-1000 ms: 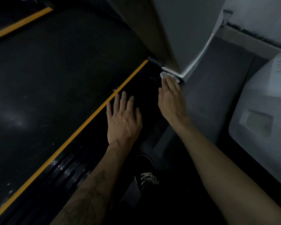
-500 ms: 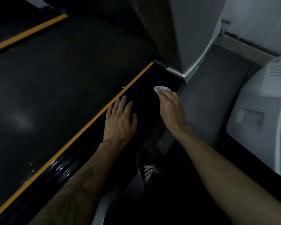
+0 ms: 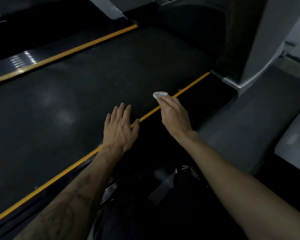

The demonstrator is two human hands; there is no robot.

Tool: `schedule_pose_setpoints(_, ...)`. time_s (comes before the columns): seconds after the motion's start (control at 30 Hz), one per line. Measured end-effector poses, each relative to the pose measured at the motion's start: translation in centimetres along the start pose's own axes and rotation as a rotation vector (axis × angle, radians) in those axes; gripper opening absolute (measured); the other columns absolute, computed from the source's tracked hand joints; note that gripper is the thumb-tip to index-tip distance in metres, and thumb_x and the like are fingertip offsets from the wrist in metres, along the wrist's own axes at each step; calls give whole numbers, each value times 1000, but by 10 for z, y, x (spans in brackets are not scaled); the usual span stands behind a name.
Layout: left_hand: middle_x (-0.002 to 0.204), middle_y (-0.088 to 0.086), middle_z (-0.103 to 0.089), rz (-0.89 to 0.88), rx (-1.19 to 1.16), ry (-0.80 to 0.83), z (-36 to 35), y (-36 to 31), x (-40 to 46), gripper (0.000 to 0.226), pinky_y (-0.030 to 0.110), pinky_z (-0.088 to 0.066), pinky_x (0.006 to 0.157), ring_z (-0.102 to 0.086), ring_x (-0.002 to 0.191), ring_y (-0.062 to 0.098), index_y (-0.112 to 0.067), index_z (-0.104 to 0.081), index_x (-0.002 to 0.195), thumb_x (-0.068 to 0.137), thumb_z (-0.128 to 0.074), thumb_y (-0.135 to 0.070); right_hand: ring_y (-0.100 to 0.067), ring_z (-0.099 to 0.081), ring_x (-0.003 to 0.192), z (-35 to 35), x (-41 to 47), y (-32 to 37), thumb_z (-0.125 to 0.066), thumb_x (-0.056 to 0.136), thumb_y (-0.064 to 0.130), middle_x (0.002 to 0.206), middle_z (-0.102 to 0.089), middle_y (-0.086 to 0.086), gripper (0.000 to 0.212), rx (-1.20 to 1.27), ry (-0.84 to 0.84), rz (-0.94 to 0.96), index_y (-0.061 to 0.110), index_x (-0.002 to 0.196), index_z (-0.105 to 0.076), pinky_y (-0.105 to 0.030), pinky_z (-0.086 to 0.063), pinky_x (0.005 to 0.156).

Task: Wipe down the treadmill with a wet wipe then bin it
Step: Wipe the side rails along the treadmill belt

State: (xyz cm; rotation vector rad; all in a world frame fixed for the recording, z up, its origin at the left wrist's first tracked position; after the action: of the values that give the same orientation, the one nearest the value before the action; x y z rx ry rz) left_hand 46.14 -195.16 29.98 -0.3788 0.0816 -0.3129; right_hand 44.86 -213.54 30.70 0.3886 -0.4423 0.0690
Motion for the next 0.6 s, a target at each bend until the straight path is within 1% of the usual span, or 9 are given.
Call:
schedule_pose_setpoints(0.17,171,7,-19,77,20,-67,44,49,-43,65,47,-13,128,-13,158,25,-18,-25,161,106,-38,-49,-22,-57,120,-12,5,74,-53,100,0,145,-57,2,48,30,51,87,13,147,-53,-36,-55,96)
schedule_pose_setpoints(0.23,170,7,-20,108,29,-97,60,66,-60,65,46,-13,128,-14,158,26,-17,-26,161,106,-38,-49,-23,-56,122,-17,6,103,-52,99,-3,147,-56,1,50,54,73,124,12,147,-53,-37,-54,97)
schedule_pose_setpoints(0.37,170,8,-22,177,66,-151,89,106,-95,65,46,-14,128,-16,157,26,-17,-27,161,105,-36,-50,-23,-51,131,-32,1,166,-51,97,-8,150,-53,-1,56,120,151,174,11,149,-51,-38,-50,106)
schedule_pose_setpoints(0.43,170,8,-22,204,98,-167,103,129,-114,65,46,-14,128,-16,157,27,-17,-26,161,105,-36,-50,-22,-50,133,-38,-2,202,-51,95,-10,150,-53,-1,58,145,169,228,11,149,-51,-37,-49,107)
schedule_pose_setpoints(0.53,170,9,-21,265,130,-186,123,164,-147,66,48,-14,128,-16,158,28,-16,-25,162,106,-36,-50,-22,-52,131,-44,-9,258,-50,95,-10,149,-54,-2,56,180,196,325,10,147,-53,-34,-49,106)
schedule_pose_setpoints(0.6,170,10,-21,321,138,-206,138,186,-170,67,48,-15,128,-17,157,28,-16,-25,162,106,-37,-50,-22,-54,128,-45,-14,293,-49,95,-10,149,-53,-1,55,198,223,378,11,145,-53,-33,-50,101)
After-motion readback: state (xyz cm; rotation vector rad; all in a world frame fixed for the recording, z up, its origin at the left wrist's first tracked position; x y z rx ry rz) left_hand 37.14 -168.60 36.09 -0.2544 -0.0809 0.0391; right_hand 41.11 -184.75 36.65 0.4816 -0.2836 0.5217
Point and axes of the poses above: each hand's wrist, its own x-axis towards the middle knuckle, its own z-axis out of the back of the hand, y = z × x, the point moved 6 cm from there along x, towards the middle knuckle
